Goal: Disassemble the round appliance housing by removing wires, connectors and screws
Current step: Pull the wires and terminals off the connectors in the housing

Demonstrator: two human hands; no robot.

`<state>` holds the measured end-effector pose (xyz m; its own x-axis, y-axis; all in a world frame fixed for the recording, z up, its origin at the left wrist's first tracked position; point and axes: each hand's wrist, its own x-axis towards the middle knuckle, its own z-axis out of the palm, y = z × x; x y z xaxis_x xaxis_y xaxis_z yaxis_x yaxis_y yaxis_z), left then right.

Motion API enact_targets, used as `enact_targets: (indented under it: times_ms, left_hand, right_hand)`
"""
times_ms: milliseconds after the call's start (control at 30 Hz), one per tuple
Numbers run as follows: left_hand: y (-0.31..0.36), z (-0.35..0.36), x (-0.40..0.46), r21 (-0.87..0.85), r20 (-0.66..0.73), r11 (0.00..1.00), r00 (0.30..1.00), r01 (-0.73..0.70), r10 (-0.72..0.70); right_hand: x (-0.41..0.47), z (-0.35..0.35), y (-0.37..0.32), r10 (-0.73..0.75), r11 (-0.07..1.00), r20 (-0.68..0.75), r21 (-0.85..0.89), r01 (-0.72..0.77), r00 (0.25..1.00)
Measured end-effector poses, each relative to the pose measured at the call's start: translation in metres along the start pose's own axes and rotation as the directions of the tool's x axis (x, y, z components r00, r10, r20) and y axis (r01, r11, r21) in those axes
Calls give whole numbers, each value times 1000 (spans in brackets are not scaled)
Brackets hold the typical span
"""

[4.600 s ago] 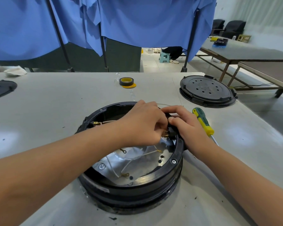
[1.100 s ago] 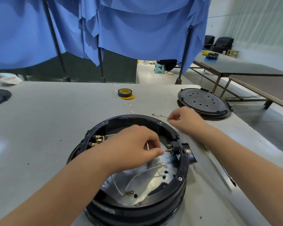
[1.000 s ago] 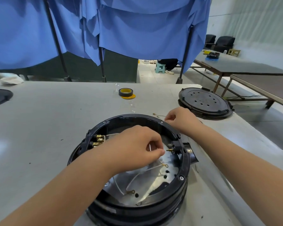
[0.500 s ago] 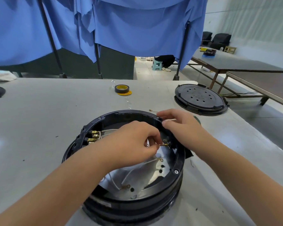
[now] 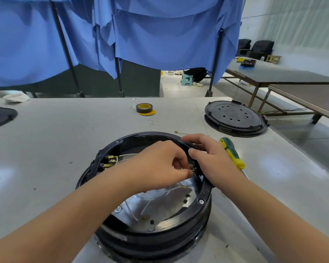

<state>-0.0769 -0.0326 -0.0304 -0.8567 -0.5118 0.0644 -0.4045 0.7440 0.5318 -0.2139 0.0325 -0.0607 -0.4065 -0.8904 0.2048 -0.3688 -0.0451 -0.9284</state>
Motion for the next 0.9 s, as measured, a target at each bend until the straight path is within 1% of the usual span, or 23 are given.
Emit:
enact_targets:
  times_ms: [167,433,600,667,733,767,833,900]
  left_hand:
    - [-1,6,1,77,-21,996,998,-51,53]
    - [-3,12,0,61,-57,997,997,-48,51]
    - [2,11,-3,179,-75,976,988,-123,138]
    - [1,7,-3,166,-98,981,988,-104,121]
    - [-7,-3,-5,103,-163,994,985,-34,50]
    - [-13,-9,-7,72,-173,997,985,5,7]
    - [-22,-15,-14,48,-119,998,992,52,-45]
    - [-23,-13,-21,-1,-90,999,995,51,-51]
  right_hand:
    - [2,-1,1,-8,1000,16,-10,8,1000]
    - [3,-3,1,-30,998,50,-52,32,998]
    - [3,-4,2,-29,1000,57,0,29,998]
    - [4,-4,3,-26,1000,56,11,26,998]
    - [4,-5,3,-16,1000,56,4,16,998]
    - [4,-5,3,-13,1000,53,-8,13,999]
    - [4,-5,3,-14,999,46,-36,16,999]
    - [4,-5,2,-20,999,46,-48,22,999]
